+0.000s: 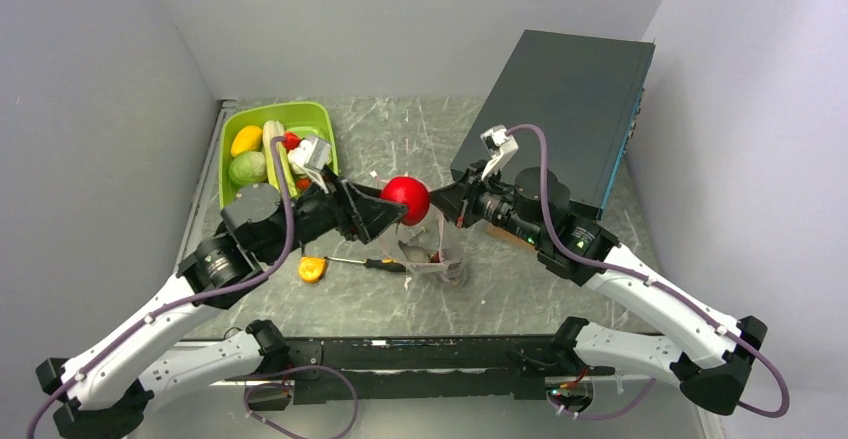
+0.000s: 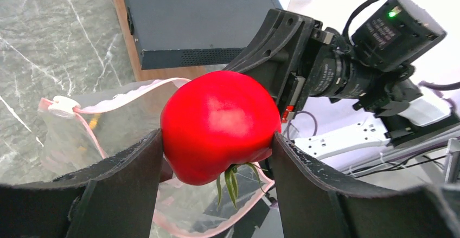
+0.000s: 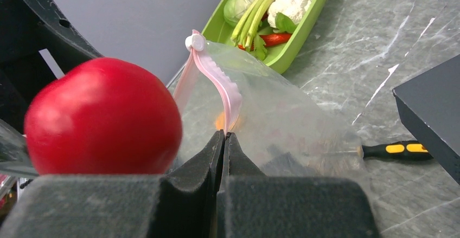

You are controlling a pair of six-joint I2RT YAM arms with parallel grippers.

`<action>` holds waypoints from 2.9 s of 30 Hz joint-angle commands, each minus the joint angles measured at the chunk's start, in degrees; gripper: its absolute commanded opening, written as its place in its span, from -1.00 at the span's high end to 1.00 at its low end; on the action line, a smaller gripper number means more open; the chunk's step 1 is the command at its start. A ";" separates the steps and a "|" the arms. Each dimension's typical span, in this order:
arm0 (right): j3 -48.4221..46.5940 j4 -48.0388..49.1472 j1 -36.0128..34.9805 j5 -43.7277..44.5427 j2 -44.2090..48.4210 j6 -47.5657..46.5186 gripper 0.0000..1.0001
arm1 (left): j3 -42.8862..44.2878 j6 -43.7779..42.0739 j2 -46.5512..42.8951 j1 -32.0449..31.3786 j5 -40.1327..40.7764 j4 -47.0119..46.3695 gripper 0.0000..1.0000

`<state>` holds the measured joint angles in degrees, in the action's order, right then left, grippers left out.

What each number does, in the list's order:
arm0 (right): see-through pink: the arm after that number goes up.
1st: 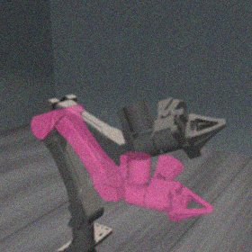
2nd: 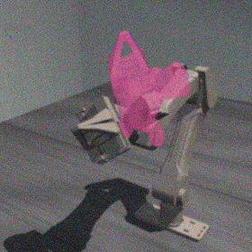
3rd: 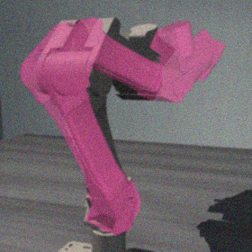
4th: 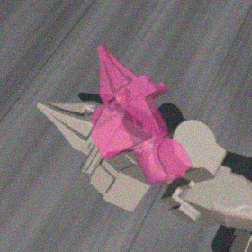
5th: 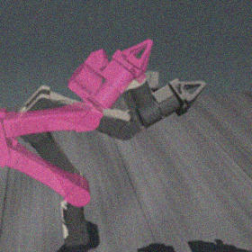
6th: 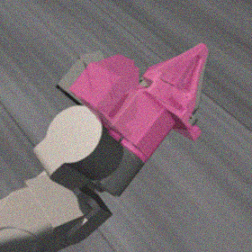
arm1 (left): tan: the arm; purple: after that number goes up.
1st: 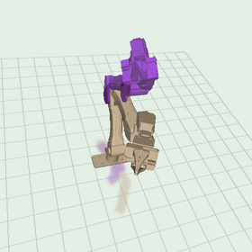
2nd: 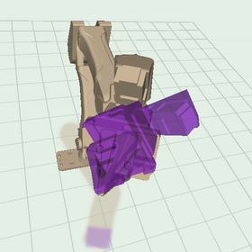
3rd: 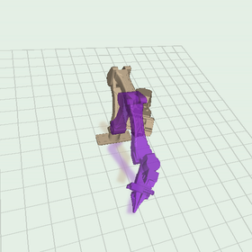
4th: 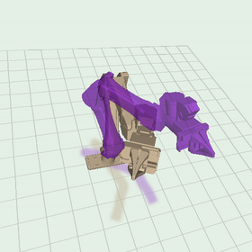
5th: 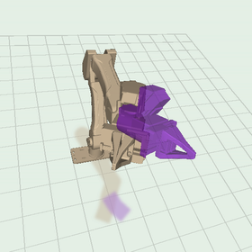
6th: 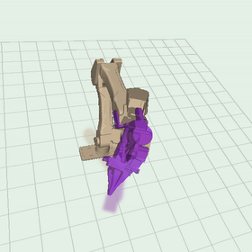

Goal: Place the food in the zip-top bag and seal the zipper
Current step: Place the fake vegetable in the zipper food storage bag, then pick up the fake vegetable from the bin.

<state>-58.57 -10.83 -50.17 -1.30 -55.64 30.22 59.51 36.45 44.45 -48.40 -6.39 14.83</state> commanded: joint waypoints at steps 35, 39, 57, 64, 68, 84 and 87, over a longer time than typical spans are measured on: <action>-2.42 1.66 0.16 3.07 3.19 0.82 1.00 | -2.84 -6.42 4.28 -9.43 13.81 -2.42 -0.77; -2.24 1.36 0.15 3.08 3.67 0.80 1.00 | -3.29 -5.46 2.82 -9.43 13.05 -2.46 -0.87; -0.60 0.99 0.15 2.89 3.88 0.10 1.00 | 3.78 -5.53 -3.57 -9.17 25.02 19.43 -0.97; 0.09 1.08 0.12 3.16 4.63 -1.59 1.00 | 2.37 -2.34 -7.16 -8.74 34.46 30.59 -0.99; 1.00 1.50 0.17 3.74 4.91 -2.92 1.00 | 0.31 -3.49 -8.12 -6.59 37.69 33.43 -0.99; 3.34 3.68 0.18 4.55 5.40 -8.14 1.00 | -5.73 -12.90 7.35 40.75 13.19 21.13 -0.99; 3.75 4.23 0.14 3.67 5.05 -8.02 1.00 | -5.29 -12.25 12.59 48.73 10.52 15.56 -0.99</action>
<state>-55.24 -10.48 -49.91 3.79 -50.70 23.42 53.34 24.84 52.60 -7.44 10.15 40.03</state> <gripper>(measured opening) 0.008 0.996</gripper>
